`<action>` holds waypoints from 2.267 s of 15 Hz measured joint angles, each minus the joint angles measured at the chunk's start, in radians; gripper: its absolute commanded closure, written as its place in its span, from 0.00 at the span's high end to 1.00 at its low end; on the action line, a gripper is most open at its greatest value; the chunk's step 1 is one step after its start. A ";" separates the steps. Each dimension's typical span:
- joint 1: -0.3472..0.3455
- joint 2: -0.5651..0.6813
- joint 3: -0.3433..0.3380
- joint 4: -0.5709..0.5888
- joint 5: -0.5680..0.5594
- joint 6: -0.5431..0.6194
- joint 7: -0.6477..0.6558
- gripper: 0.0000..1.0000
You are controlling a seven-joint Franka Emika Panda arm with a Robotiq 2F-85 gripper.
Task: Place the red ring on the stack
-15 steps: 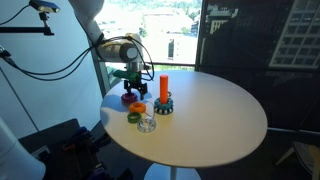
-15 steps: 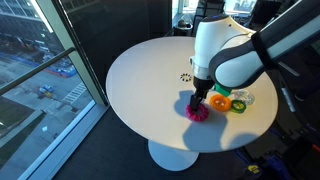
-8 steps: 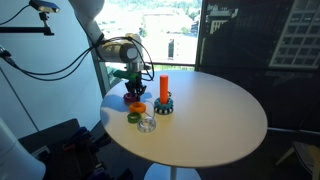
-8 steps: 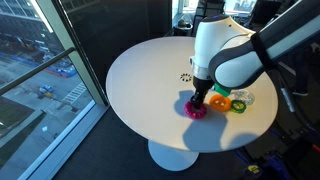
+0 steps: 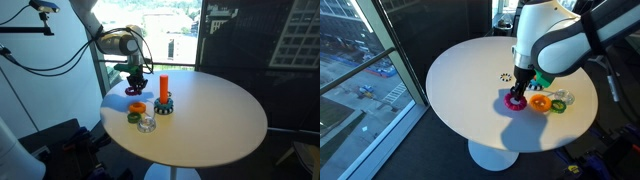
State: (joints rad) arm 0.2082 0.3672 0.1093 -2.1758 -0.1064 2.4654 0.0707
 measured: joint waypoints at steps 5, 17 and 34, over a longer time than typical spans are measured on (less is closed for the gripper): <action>-0.009 -0.065 -0.007 0.038 0.003 -0.144 0.026 0.10; -0.062 -0.146 -0.019 0.186 0.032 -0.426 0.050 0.10; -0.126 -0.210 -0.082 0.254 0.040 -0.522 0.153 0.10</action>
State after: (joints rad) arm 0.0825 0.1570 0.0273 -1.9221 -0.0661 1.9434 0.2233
